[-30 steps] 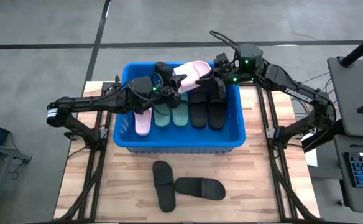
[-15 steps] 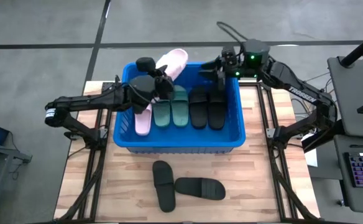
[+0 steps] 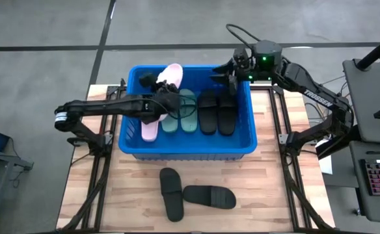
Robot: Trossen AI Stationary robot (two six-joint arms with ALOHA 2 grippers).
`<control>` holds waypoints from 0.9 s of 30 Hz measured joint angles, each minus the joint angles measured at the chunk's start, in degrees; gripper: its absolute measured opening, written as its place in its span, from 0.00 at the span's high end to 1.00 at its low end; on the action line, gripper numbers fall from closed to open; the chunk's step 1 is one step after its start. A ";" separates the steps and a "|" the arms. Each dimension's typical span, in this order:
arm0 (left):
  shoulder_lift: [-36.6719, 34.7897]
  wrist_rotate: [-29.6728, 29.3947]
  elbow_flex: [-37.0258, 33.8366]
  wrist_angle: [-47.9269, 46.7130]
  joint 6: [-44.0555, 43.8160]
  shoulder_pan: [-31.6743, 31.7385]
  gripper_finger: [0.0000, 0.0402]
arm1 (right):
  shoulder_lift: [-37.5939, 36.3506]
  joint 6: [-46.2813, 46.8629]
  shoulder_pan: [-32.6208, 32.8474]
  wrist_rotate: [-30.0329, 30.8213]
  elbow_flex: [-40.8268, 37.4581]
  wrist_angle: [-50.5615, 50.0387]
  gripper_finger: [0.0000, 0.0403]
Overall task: Pick and place slides into bin
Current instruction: Put the pink slide into the blue container
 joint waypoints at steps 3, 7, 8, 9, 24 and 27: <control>2.03 0.23 -0.02 -9.09 -7.81 0.03 1.00 | -0.07 0.00 0.00 0.00 0.00 0.01 0.47; 4.57 0.18 -0.05 -21.36 -20.05 0.40 1.00 | -0.26 -0.06 0.00 0.04 0.00 -0.01 0.47; 5.15 0.24 -0.24 -23.24 -22.76 0.46 1.00 | -0.26 -0.15 -0.02 0.04 0.00 -0.03 0.47; 5.83 0.24 -0.50 -24.64 -24.76 0.46 1.00 | -0.26 -0.28 -0.02 0.04 0.00 -0.05 0.47; 8.26 0.85 -12.87 -26.73 -31.90 4.18 1.00 | -0.26 -1.07 -0.39 0.26 0.00 -1.48 0.47; 8.23 0.83 -13.83 -26.69 -31.90 6.19 1.00 | -0.26 -1.07 -0.39 0.27 0.00 -1.38 0.47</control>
